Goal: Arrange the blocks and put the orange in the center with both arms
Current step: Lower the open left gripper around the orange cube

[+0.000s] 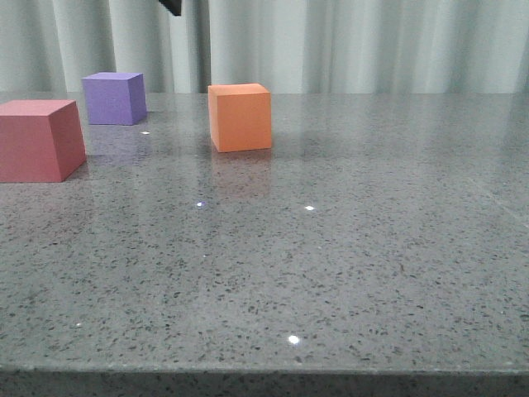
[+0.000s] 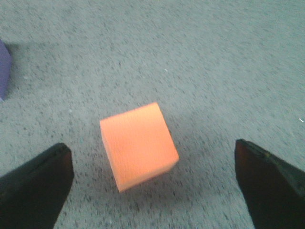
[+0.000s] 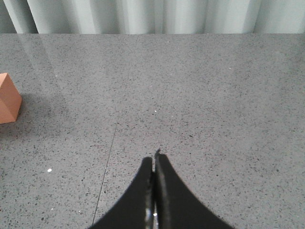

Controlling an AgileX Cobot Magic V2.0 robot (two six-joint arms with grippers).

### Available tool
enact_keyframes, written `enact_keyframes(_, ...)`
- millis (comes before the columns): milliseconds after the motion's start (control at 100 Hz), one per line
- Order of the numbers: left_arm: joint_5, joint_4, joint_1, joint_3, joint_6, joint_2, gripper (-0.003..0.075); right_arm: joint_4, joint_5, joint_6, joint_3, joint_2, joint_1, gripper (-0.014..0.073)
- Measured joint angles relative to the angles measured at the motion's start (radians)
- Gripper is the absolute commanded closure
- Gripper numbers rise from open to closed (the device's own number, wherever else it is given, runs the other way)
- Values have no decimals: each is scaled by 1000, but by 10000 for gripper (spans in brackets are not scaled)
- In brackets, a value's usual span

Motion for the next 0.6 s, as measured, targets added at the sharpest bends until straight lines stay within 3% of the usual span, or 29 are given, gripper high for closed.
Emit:
enact_keyframes(180, 105, 52, -16, -162, -64, 126, 84, 0, 0, 0, 0, 0, 0, 662)
enact_keyframes(600, 136, 71, -16, -181, -141, 200, 84, 0, 0, 0, 0, 0, 0, 662)
